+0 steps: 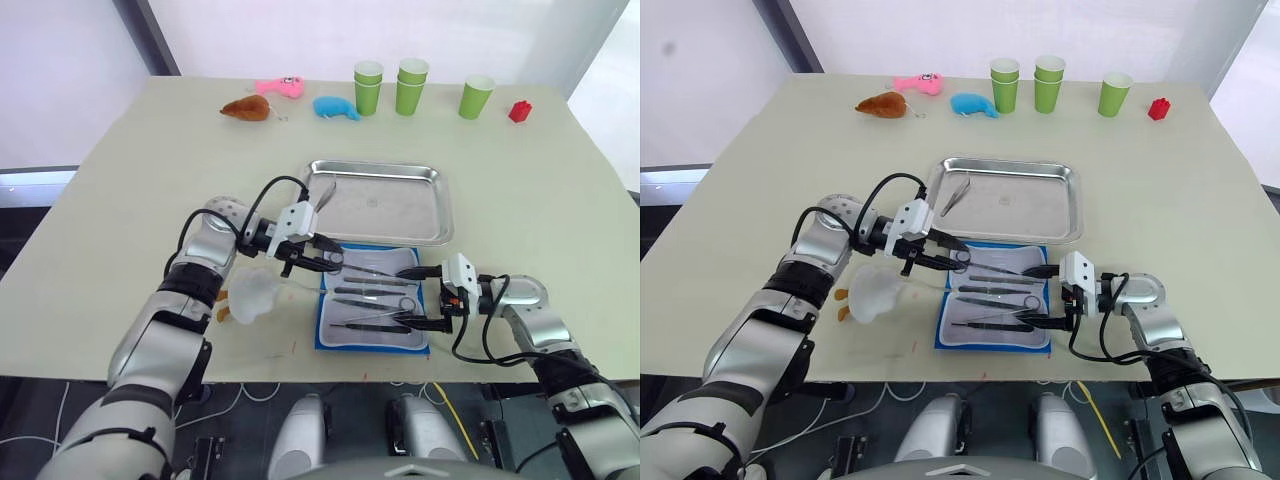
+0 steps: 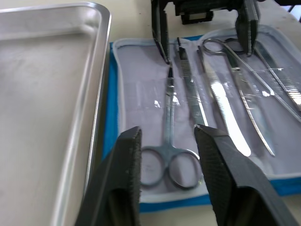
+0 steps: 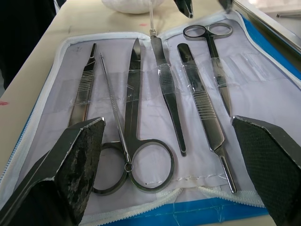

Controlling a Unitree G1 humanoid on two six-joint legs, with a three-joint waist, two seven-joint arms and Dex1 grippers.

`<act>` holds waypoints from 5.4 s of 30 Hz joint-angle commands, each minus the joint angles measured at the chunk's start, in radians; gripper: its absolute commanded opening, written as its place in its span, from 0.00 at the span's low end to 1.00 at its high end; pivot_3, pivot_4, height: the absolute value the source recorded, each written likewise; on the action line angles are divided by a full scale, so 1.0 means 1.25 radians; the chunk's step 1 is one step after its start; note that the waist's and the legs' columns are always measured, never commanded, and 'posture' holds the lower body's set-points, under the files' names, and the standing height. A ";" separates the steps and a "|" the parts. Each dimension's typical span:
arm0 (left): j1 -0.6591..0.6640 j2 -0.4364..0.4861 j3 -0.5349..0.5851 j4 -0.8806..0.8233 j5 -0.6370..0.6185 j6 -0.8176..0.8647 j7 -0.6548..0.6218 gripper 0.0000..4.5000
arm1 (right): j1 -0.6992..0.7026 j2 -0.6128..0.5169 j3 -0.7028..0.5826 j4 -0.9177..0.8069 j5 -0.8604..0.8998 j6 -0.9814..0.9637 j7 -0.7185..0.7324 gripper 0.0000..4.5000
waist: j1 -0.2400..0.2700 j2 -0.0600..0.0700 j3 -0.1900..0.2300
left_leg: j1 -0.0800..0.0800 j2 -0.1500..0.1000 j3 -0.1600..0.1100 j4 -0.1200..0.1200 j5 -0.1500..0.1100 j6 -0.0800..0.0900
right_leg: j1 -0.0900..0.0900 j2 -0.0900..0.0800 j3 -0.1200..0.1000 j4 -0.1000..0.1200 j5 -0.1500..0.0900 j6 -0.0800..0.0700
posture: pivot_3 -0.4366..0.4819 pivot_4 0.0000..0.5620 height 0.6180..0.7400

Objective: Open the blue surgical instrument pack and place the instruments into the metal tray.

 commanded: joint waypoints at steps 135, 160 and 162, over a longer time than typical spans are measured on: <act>0.102 0.046 -0.065 -0.348 0.150 0.360 0.114 0.14 | 0.037 0.028 0.034 0.061 -0.039 0.019 -0.021 1.00 | -0.016 0.000 -0.002 | 0.003 0.000 -0.001 0.000 0.000 0.000 | 0.002 0.000 0.001 0.003 0.000 0.000 | 0.48 0.27 1.00; -0.020 -0.015 -0.098 -0.246 0.159 0.383 0.030 0.00 | 0.035 0.034 0.037 0.065 -0.042 0.021 -0.023 1.00 | -0.016 -0.001 -0.002 | 0.006 0.000 -0.001 0.000 0.000 0.000 | 0.006 0.000 0.000 0.001 0.000 0.000 | 0.48 0.27 1.00; -0.028 -0.020 -0.100 -0.242 0.158 0.386 0.014 0.00 | 0.035 0.036 0.037 0.065 -0.042 0.021 -0.024 1.00 | -0.017 -0.001 -0.002 | 0.006 0.000 -0.001 0.000 0.000 0.000 | 0.006 0.000 0.000 0.001 0.000 0.000 | 0.48 0.27 1.00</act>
